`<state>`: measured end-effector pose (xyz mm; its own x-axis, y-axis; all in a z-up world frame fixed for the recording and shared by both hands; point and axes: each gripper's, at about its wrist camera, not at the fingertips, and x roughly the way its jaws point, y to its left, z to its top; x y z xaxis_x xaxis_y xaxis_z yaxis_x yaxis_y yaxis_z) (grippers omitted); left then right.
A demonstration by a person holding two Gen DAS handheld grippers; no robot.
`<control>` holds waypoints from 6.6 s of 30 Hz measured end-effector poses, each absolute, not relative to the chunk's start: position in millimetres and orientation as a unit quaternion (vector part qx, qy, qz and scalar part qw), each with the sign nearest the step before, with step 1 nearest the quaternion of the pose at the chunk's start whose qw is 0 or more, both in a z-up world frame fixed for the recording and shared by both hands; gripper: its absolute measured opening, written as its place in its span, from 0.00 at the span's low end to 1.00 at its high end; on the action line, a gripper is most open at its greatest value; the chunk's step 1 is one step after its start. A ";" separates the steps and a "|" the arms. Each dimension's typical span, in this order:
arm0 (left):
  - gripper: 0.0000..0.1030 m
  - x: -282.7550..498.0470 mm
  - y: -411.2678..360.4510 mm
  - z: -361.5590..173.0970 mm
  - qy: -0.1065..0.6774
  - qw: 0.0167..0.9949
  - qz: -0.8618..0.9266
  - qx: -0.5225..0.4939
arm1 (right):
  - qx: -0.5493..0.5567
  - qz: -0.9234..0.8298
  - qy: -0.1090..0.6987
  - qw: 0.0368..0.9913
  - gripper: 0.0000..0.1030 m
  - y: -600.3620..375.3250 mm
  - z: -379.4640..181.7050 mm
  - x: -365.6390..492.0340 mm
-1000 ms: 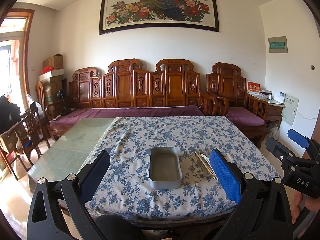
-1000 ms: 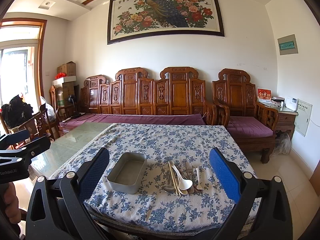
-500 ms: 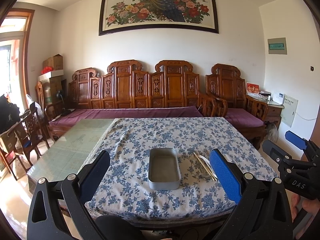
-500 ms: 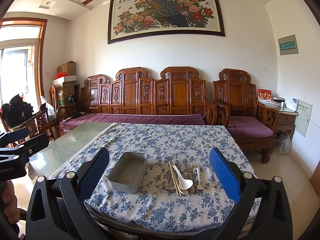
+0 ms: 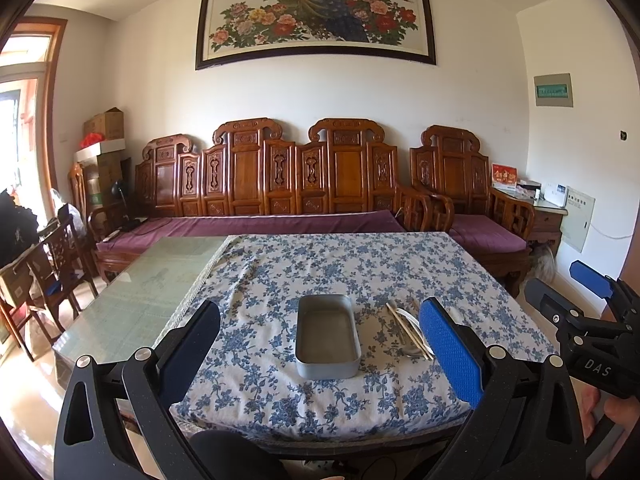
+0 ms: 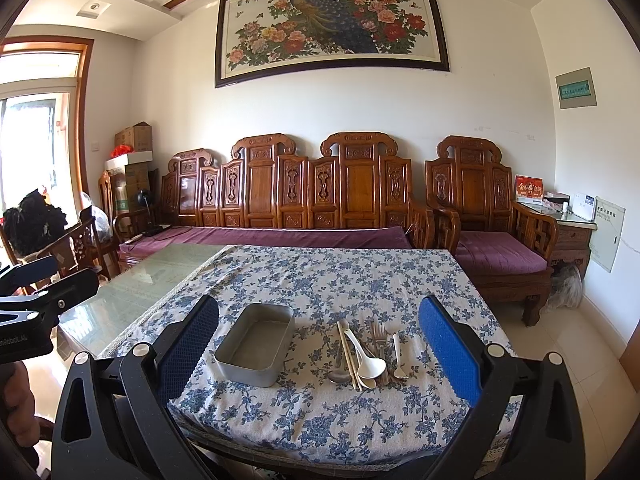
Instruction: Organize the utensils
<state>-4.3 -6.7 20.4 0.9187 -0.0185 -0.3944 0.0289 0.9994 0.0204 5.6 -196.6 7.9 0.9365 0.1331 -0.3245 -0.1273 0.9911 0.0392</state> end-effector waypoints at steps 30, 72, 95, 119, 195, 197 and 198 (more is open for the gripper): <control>0.85 158.4 -27.0 -106.1 0.357 0.927 -0.112 0.023 | -0.063 0.068 0.352 0.932 0.55 -251.6 -157.8 197.3; 0.70 259.8 -138.7 -202.0 0.451 0.870 -0.183 0.073 | -0.035 0.060 0.497 0.865 0.07 -347.9 -267.7 282.8; 0.33 336.7 -215.0 -256.9 0.512 0.844 -0.154 0.045 | 0.024 0.060 0.469 0.881 0.07 -387.4 -250.4 286.4; 0.00 335.5 -222.3 -245.1 0.493 0.852 -0.164 0.060 | 0.015 0.075 0.461 0.884 0.07 -369.3 -242.3 281.2; 0.06 335.5 6.7 -226.5 0.484 0.868 -0.106 0.034 | 0.012 0.216 0.437 0.873 0.07 -148.2 -198.1 305.3; 0.06 335.3 11.6 -223.5 0.480 0.871 -0.105 0.028 | 0.012 0.216 0.437 0.873 0.07 -145.1 -198.6 308.2; 0.06 335.0 15.2 -221.1 0.475 0.873 -0.103 0.025 | 0.012 0.216 0.438 0.873 0.07 -143.3 -198.8 309.7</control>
<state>335.0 15.2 -221.1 0.5269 -0.1558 -0.8355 0.2029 0.9777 -0.0543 309.7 -143.3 -198.8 0.5238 0.3871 -0.7588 -0.3659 0.9066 0.2100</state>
